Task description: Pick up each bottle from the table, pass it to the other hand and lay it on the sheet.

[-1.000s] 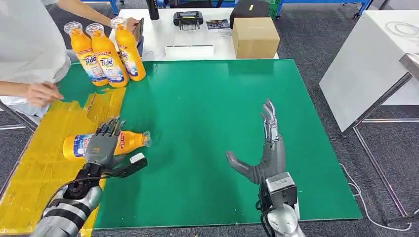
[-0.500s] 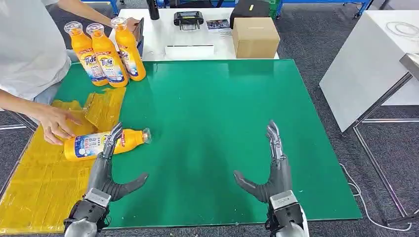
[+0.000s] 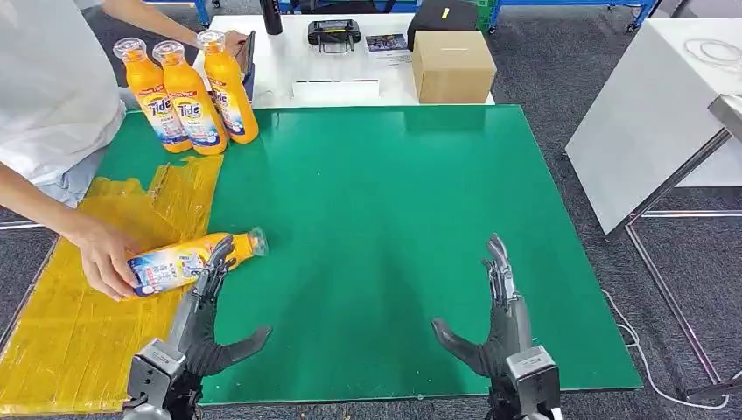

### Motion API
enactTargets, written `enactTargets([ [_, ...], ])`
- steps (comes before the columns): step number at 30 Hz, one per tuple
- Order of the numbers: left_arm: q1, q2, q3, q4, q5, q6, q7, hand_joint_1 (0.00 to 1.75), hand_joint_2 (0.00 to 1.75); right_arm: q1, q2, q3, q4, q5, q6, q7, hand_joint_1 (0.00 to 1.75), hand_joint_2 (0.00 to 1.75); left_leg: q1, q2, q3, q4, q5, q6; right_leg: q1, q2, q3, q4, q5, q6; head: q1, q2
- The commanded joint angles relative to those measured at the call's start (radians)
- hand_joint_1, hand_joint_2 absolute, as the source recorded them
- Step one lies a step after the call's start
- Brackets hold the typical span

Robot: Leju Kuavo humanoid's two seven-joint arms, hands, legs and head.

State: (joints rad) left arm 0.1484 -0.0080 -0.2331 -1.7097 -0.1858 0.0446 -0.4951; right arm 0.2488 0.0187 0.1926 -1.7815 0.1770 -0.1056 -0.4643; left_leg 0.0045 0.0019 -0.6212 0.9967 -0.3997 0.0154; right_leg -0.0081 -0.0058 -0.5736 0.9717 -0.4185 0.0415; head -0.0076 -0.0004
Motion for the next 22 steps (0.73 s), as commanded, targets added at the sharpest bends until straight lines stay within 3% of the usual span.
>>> enactTargets([
  [1,-0.012,-0.028,-0.004,0.106,0.018,-0.005,0.014,0.0,1.75,0.028,0.008,-0.063,0.0,-0.018,0.018,-0.006,0.0,1.75,0.001,-0.002,0.01,-0.002,-0.005,-0.001,0.001,-0.001,0.011,-0.003,-0.005,-0.001,0.0,0.0],
  [4,-0.022,-0.029,-0.021,0.119,0.019,-0.004,0.027,0.0,1.75,0.017,0.017,-0.061,0.019,-0.018,0.018,-0.004,0.0,1.75,0.0,-0.001,0.003,-0.001,-0.001,0.0,0.0,0.0,0.003,-0.001,-0.001,-0.001,0.0,0.0],
  [22,-0.04,-0.031,-0.045,0.135,-0.04,0.059,0.034,0.0,1.75,0.002,0.015,-0.053,0.032,-0.033,0.028,-0.003,0.0,1.75,0.001,0.0,0.007,-0.001,-0.003,-0.001,0.001,0.001,0.007,-0.002,-0.002,-0.001,0.0,0.0],
])
